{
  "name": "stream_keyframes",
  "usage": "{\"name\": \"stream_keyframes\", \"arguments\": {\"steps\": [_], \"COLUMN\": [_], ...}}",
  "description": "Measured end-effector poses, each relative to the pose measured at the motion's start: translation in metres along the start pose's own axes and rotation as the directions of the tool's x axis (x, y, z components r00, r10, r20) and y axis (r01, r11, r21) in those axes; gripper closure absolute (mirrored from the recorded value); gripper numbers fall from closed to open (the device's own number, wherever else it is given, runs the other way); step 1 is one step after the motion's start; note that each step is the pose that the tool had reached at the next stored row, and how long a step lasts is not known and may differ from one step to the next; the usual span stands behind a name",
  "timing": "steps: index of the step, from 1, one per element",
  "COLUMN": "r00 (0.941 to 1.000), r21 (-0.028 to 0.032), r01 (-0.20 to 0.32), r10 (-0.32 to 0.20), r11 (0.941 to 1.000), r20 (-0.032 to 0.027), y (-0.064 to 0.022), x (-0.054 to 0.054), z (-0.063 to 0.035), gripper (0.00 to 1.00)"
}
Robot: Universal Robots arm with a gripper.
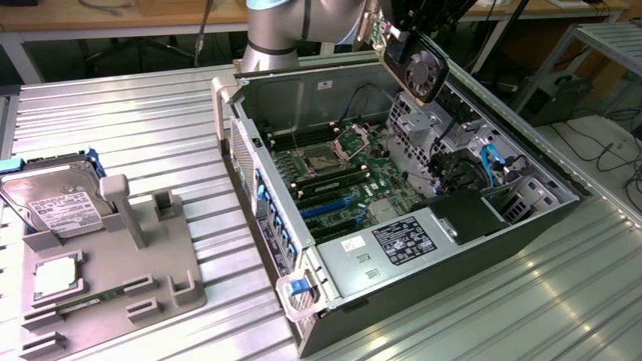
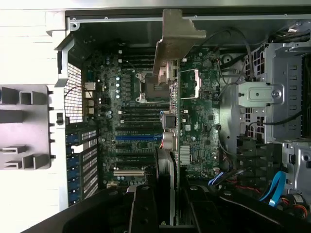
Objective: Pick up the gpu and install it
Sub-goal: 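Pick up the gpu and move the gpu toward the slot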
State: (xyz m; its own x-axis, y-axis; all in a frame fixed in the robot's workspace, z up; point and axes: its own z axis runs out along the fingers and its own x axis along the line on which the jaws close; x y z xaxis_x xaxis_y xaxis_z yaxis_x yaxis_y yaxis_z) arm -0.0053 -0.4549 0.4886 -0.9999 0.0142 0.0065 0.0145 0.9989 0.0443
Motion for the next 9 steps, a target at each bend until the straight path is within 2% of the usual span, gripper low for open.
{"name": "stream_keyframes", "arguments": {"steps": [9], "r00": [1.0000], "r21": [0.0000], "r01": [0.001], "r10": [-0.001], "r11": [1.0000], "r20": [-0.0001], "y": [0.0013], "x": [-0.020], "z": [0.0026], "gripper": [0.73]}}
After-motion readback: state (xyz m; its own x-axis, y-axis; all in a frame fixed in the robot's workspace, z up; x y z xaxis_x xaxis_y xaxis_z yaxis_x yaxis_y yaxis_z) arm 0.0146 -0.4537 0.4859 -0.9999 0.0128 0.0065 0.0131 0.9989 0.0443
